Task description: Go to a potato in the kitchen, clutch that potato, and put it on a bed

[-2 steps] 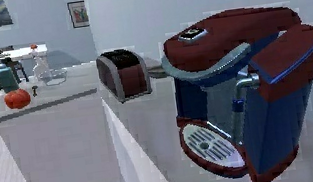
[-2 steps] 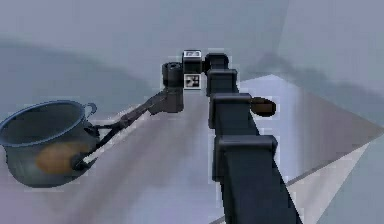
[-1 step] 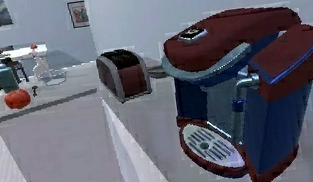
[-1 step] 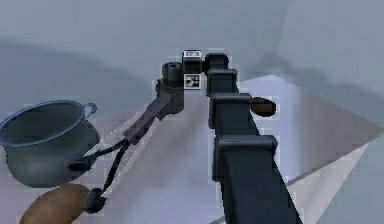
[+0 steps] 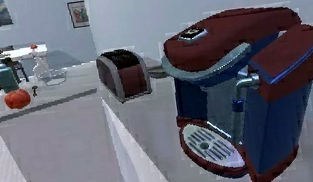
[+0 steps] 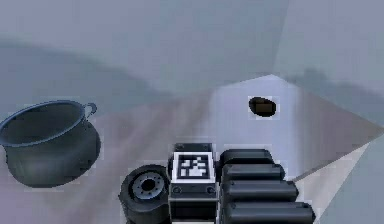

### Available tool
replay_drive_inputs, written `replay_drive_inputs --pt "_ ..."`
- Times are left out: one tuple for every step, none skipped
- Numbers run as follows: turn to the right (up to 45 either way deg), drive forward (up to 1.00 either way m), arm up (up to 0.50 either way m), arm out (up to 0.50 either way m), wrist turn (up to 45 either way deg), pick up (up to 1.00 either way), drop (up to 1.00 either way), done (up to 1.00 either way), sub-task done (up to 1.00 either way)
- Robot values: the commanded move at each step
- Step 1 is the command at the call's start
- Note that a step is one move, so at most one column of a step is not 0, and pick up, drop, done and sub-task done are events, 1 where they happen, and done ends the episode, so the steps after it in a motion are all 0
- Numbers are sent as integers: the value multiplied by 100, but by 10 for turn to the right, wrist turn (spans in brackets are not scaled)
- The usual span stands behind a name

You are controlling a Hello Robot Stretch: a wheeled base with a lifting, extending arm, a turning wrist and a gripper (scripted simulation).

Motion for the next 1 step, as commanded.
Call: replay_drive_inputs --pt "-450 0 0 0 0 0 0 0 0"
